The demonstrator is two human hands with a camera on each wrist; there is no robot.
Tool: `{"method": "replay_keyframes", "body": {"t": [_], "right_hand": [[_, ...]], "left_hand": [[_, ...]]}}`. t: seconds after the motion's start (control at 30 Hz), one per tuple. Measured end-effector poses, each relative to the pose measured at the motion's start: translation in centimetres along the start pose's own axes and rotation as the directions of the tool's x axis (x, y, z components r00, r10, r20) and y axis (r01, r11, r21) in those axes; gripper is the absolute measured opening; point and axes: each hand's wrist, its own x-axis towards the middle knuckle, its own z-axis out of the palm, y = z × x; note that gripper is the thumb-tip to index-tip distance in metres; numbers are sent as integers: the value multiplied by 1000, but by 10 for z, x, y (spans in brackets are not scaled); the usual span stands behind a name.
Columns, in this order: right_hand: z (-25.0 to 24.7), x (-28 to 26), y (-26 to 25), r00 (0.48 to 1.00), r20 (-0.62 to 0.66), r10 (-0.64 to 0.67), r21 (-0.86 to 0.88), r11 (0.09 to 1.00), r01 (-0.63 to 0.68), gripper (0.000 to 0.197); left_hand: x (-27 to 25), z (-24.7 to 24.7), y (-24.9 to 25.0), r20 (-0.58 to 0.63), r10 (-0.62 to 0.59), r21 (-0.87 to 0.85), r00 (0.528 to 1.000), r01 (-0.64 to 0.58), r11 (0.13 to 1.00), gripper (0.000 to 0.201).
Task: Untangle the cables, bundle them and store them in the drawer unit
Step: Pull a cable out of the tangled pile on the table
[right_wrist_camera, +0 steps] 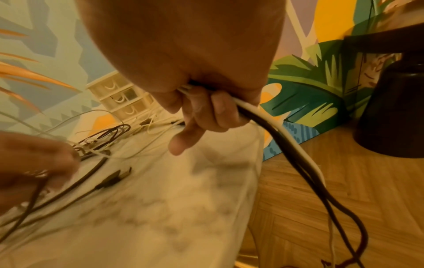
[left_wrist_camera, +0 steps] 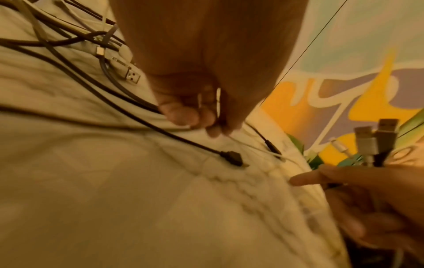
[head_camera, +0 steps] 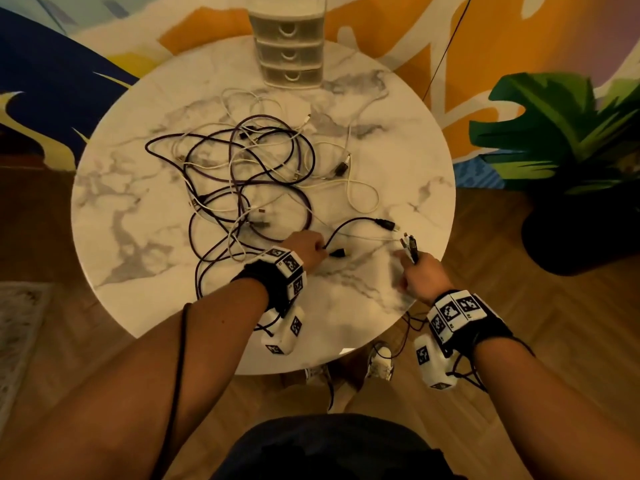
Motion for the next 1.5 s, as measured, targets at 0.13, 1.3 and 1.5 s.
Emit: {"method": "replay_keyframes", "body": {"t": [0.13,1.3,1.5], "right_hand": [[-14,1,-9,981,-195,-20,163,985,53,36],[-83,-58,-97,693,-715,-93,635,327,700,51],[-13,-117,-114,802,-299,-517,558,587,586,51]], "left_hand": [[-27,-13,16,-323,82,-461,943,-233,856,13],[-65,-76,-43,-703,-352,-535,618,-133,834,43],[-104,-51,-8,-752,344,187,562,-319,929,33]]}}
